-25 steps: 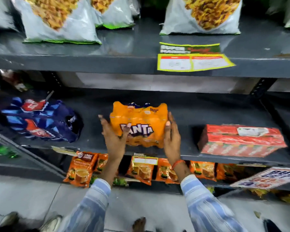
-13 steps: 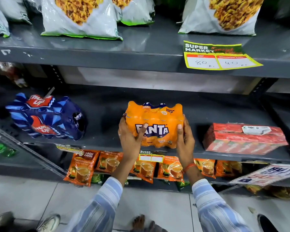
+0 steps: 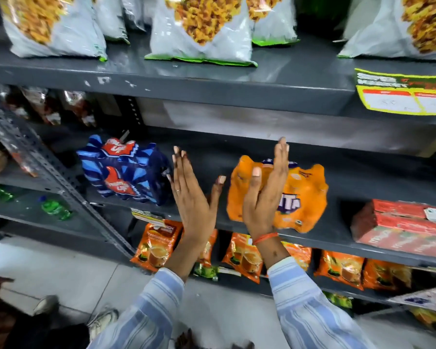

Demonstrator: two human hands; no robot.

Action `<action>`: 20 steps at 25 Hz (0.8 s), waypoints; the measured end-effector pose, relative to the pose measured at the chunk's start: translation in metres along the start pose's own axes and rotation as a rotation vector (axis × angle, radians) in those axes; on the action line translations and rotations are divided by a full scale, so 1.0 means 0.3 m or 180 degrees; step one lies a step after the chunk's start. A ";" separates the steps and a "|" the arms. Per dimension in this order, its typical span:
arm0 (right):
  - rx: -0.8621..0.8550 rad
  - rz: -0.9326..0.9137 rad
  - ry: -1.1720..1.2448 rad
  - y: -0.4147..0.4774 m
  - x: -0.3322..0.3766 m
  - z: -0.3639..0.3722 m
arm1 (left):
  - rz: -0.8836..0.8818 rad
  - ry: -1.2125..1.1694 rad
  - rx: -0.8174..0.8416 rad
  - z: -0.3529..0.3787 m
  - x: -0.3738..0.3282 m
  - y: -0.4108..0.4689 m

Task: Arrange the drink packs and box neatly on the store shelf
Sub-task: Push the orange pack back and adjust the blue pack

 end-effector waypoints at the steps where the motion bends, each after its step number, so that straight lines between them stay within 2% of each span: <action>1: 0.0074 -0.0018 0.0049 -0.027 0.023 0.073 | -0.0056 0.0055 -0.0044 -0.042 0.053 0.035; 4: 0.0423 0.0120 0.0158 -0.131 0.054 0.317 | -0.0376 0.0094 -0.0120 -0.172 0.270 0.139; 7: 0.0868 0.0586 0.0131 -0.251 0.025 0.541 | -0.0683 -0.0027 -0.0056 -0.263 0.497 0.228; 10: 0.1382 0.1146 0.0016 -0.392 -0.030 0.707 | -0.1378 -0.0364 0.0081 -0.319 0.731 0.292; 13: 0.1595 0.1278 -0.0105 -0.455 -0.042 0.779 | -0.1718 -0.0959 0.0283 -0.328 0.878 0.339; 20: 0.1493 0.1217 -0.0183 -0.445 -0.044 0.737 | -0.1806 -0.1158 0.0456 -0.299 0.910 0.322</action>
Point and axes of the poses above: each hand's wrist, its own y-axis towards the middle knuckle, its own z-axis out of the palm, x = y × z, the point moved 7 cm from there along y, towards the middle knuckle, and after that the axes turned 5 degrees about -x, right-handed, at the moved point
